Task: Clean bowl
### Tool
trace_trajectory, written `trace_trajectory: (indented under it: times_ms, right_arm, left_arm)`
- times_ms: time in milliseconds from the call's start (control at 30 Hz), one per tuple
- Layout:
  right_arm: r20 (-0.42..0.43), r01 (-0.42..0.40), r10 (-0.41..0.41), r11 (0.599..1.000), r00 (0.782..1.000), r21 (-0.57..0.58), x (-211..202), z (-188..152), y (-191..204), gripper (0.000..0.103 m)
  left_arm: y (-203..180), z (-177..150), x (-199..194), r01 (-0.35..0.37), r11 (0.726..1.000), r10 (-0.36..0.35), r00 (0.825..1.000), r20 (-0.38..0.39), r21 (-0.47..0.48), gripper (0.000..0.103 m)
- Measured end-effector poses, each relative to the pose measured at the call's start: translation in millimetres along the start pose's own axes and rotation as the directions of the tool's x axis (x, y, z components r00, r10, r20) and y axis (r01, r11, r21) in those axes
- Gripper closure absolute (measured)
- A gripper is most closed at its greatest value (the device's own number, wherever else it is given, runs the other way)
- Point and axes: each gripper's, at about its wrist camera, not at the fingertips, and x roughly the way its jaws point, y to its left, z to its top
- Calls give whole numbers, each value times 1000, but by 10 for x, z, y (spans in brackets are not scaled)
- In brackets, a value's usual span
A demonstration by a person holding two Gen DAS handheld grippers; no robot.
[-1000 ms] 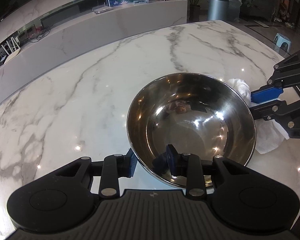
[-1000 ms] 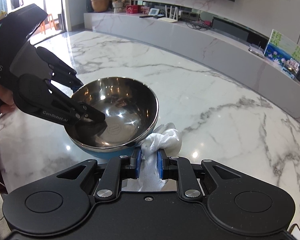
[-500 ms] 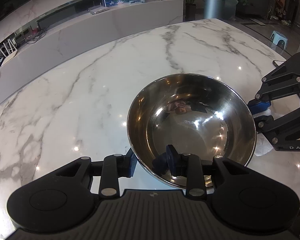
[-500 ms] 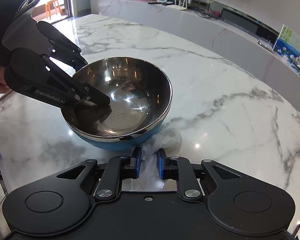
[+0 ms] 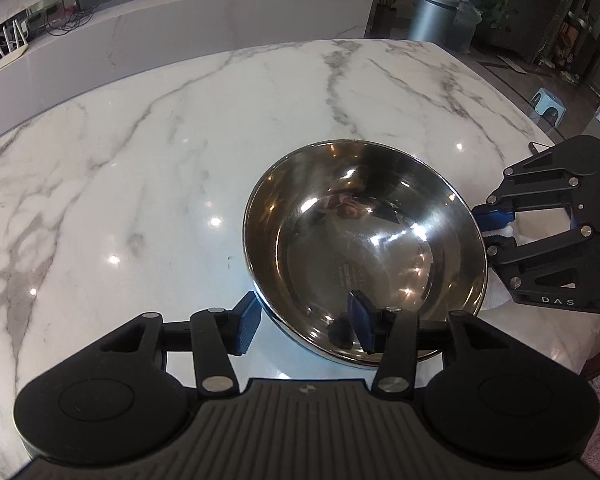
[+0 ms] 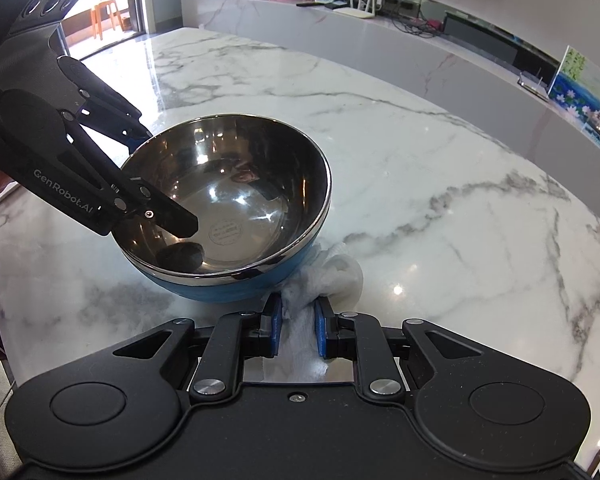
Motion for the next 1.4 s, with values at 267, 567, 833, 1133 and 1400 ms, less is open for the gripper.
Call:
trace_trajectory:
  times_ms: [267,567,833,1133,1400]
  right_arm:
    - [-8,-17,17,1000,1000,-18,-20,-6,1,87]
    - [106,27,-30,999,994,28,-299,6,-179,87]
    - [90,25,-25,1000,996,4,-261,-11,-163,87]
    - [8,2,-2,999,1000,-35,-59,-48,-37,87]
    - [1,-5,5,1000,1000,-28,-19,-52,-48,87]
  left_arm:
    - [-18,17,30,-36,999,36,999,7,36,74]
    - [-51,36,45,-39,998,38,999,16,58,75]
    - [-77,48,53,-42,997,40,999,22,70,75]
    - [-85,51,58,-46,996,44,999,27,72,75]
    - [-108,41,27,-42,991,40,999,20,124,72]
